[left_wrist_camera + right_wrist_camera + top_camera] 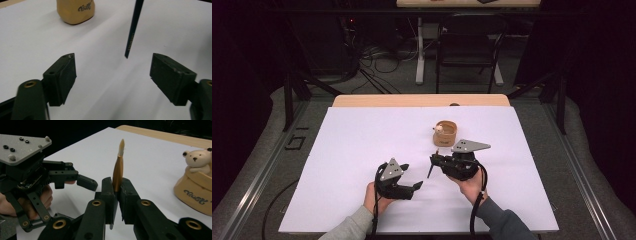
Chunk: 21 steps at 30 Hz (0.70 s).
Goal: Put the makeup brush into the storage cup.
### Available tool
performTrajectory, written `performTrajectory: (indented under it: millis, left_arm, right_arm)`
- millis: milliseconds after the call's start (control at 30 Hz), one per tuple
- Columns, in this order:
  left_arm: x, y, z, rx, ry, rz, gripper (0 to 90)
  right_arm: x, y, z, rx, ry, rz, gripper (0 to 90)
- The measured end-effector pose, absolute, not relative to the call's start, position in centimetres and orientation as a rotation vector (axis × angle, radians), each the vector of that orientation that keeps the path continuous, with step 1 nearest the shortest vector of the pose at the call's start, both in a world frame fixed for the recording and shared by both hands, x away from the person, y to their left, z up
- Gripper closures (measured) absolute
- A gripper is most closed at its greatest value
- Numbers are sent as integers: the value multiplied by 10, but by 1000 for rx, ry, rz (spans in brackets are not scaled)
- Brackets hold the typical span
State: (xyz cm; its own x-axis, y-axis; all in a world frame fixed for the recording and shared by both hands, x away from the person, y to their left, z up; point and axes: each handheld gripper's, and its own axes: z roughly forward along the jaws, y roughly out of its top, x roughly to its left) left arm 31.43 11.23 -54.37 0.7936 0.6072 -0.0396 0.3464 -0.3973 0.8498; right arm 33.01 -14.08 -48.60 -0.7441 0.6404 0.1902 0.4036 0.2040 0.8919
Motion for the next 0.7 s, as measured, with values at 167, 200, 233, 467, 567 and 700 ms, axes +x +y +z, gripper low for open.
performTrajectory:
  millis: [167,200,233,467,567,700]
  left_arm:
    - [317,118,-542,2013,731,370,145]
    - [318,120,-543,2014,739,372,142]
    - [318,121,-543,2008,744,375,139]
    - [318,124,-545,2006,756,390,98]
    - [318,127,-545,2007,762,390,89]
    - [318,130,-548,2026,782,373,74]
  right_arm:
    - [329,-144,-482,983,2237,1545,832]
    - [329,-146,-481,981,2231,1537,832]
    - [329,-147,-481,983,2229,1535,832]
    - [328,-151,-478,974,2219,1504,832]
    - [328,-153,-478,969,2215,1498,832]
    - [328,-156,-477,967,2208,1490,832]
